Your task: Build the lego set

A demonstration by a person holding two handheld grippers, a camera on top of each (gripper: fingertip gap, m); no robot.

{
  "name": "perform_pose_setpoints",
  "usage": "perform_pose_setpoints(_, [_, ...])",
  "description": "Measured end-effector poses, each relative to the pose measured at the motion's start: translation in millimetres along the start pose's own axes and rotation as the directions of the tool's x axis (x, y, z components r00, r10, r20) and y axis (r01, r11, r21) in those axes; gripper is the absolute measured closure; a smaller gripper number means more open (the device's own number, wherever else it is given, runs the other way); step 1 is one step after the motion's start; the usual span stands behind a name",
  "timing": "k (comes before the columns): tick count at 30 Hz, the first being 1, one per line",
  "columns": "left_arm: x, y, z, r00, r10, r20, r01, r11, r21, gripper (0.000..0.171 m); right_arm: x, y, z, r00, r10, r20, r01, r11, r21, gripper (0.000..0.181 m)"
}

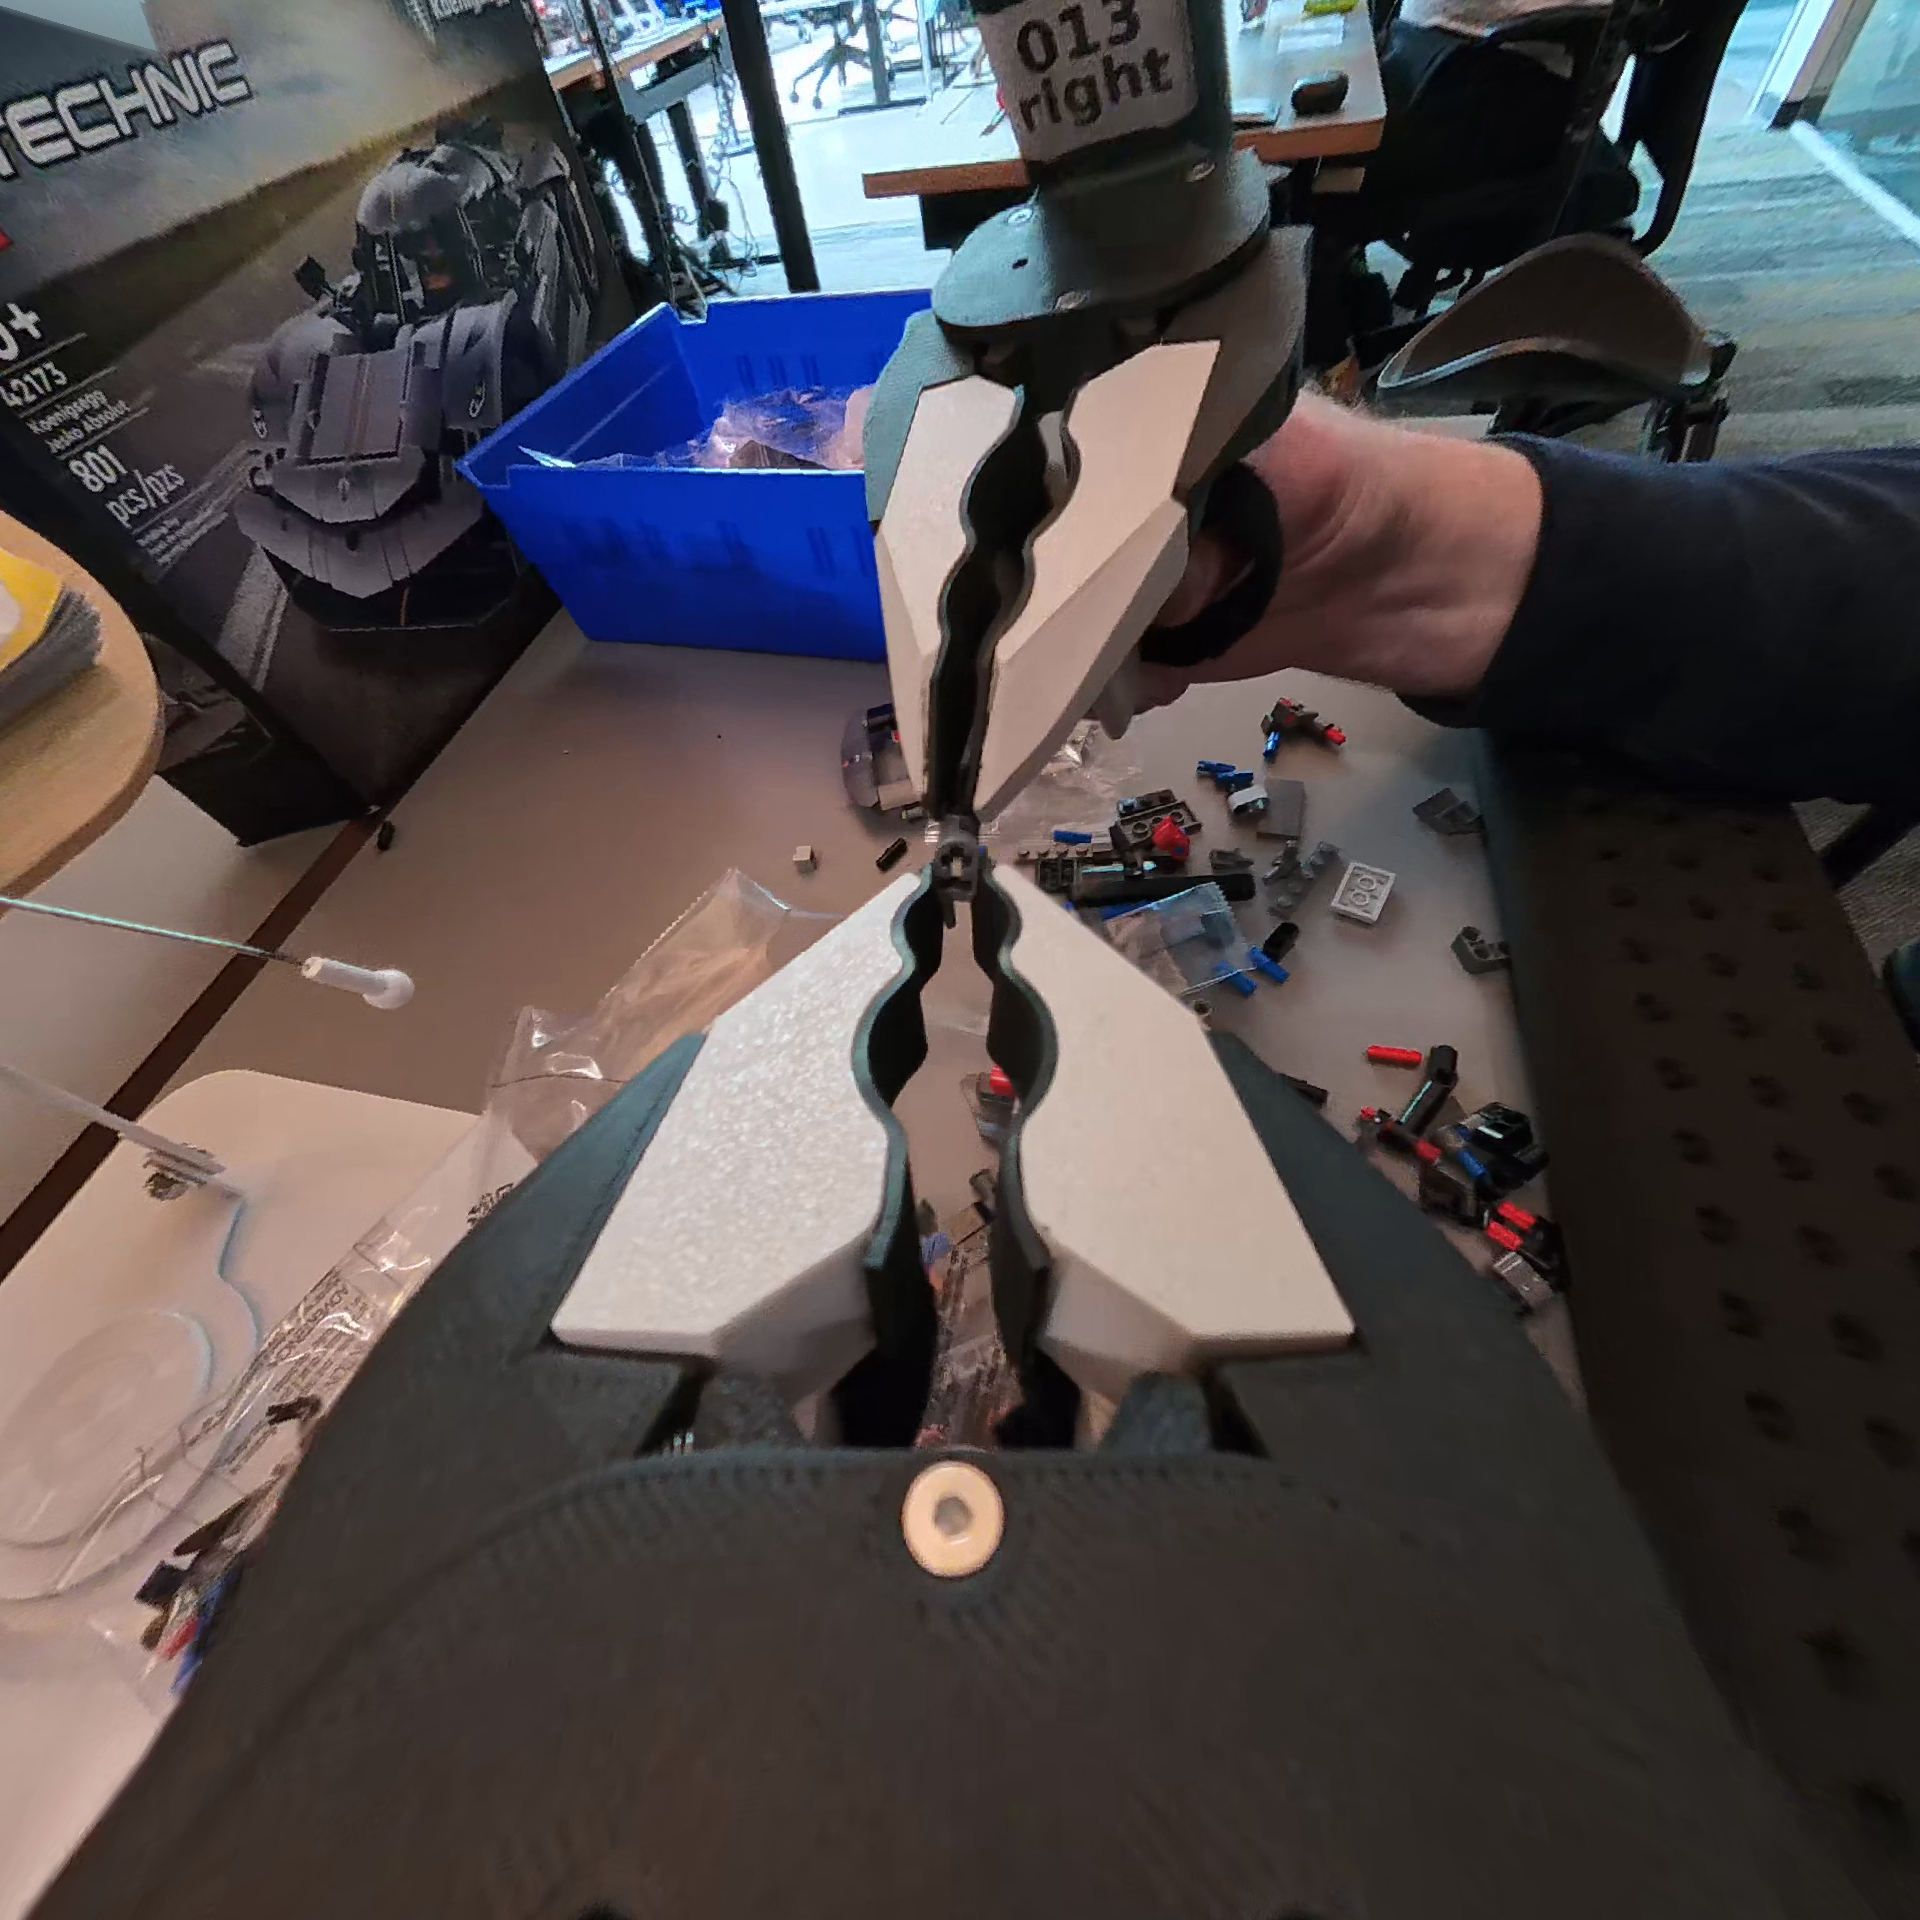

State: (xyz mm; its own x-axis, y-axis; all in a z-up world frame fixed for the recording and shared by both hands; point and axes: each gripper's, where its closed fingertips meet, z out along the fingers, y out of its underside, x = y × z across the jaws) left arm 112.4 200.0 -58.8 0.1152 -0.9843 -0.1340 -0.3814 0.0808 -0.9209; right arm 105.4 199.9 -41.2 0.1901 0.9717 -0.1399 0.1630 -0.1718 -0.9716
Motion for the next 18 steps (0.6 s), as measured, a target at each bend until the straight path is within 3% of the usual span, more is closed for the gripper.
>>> perform_pose_setpoints(9, [-1.6,4.7,-0.3,0.995,0.082,0.059,-0.077,0.993,-0.089,0.169,0.1,-3.8,-0.5,1.000,-0.012,-0.028,0.013,1.000,0.001,0.181])
perform_pose_setpoints(18, [1.3,-6.6,-1.8,0.999,0.033,0.008,-0.034,0.999,0.028,0.167,-1.4,-9.6,-0.4,0.996,0.076,0.045,-0.080,0.993,0.084,0.181])
